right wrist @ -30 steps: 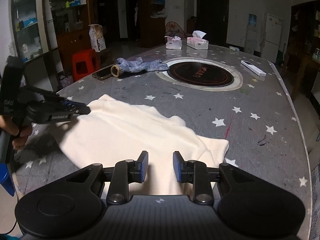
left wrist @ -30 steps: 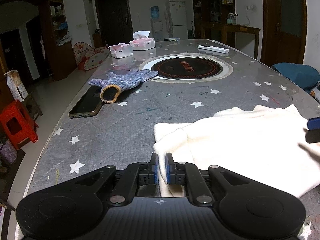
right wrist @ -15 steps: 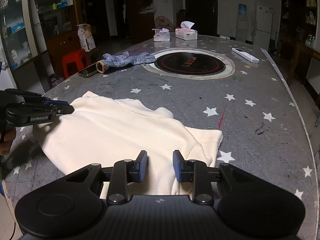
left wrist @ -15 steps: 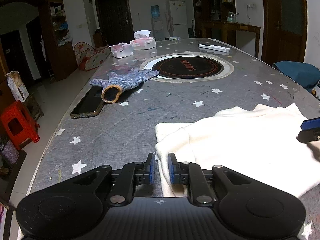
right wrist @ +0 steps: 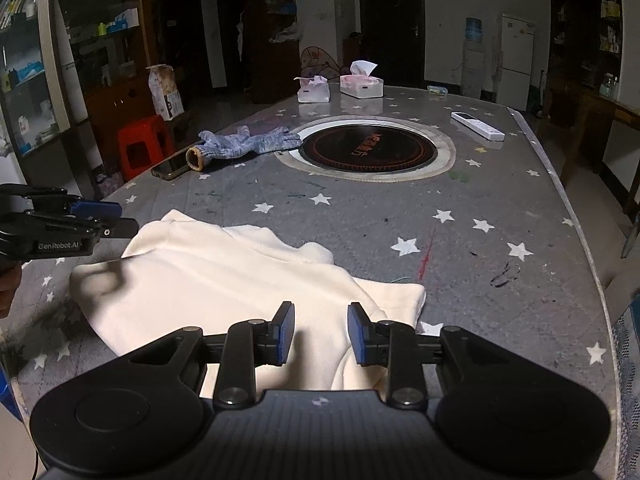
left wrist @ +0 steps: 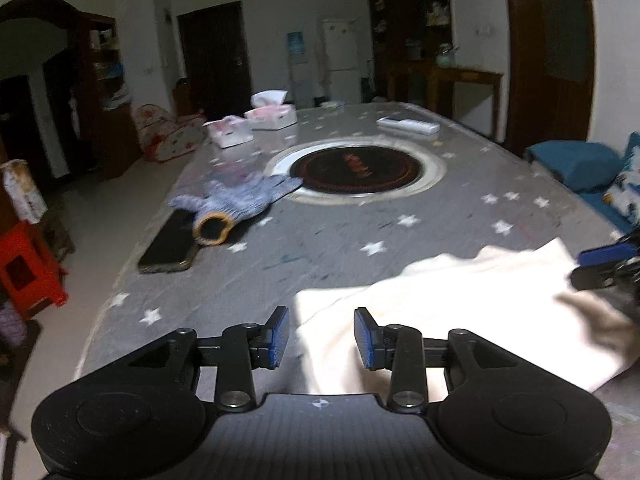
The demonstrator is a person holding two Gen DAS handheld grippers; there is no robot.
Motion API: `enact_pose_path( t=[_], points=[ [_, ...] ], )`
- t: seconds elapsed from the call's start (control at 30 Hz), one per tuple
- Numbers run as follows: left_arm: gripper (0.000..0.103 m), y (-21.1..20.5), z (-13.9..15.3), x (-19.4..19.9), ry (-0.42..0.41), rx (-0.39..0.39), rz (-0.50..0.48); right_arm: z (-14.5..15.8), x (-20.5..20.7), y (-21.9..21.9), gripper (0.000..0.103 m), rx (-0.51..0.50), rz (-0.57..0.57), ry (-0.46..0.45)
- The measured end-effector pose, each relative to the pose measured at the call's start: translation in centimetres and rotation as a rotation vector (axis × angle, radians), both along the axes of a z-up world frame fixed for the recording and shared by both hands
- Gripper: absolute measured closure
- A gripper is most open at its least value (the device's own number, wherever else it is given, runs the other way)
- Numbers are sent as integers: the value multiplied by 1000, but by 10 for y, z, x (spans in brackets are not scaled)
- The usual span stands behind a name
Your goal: Fold clothes
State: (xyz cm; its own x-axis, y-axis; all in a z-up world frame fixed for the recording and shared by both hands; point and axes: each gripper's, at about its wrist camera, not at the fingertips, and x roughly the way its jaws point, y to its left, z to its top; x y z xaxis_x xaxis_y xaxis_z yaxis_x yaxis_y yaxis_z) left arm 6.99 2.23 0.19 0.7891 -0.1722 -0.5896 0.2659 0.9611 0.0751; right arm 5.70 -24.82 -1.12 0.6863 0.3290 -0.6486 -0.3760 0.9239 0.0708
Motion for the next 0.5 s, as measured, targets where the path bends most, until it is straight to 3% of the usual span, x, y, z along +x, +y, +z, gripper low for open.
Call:
enact_pose_path(
  t=[0.5],
  points=[
    [74,-42,-14,40,72,-70,-191,-6,34,11,76,75,9,31]
  ],
)
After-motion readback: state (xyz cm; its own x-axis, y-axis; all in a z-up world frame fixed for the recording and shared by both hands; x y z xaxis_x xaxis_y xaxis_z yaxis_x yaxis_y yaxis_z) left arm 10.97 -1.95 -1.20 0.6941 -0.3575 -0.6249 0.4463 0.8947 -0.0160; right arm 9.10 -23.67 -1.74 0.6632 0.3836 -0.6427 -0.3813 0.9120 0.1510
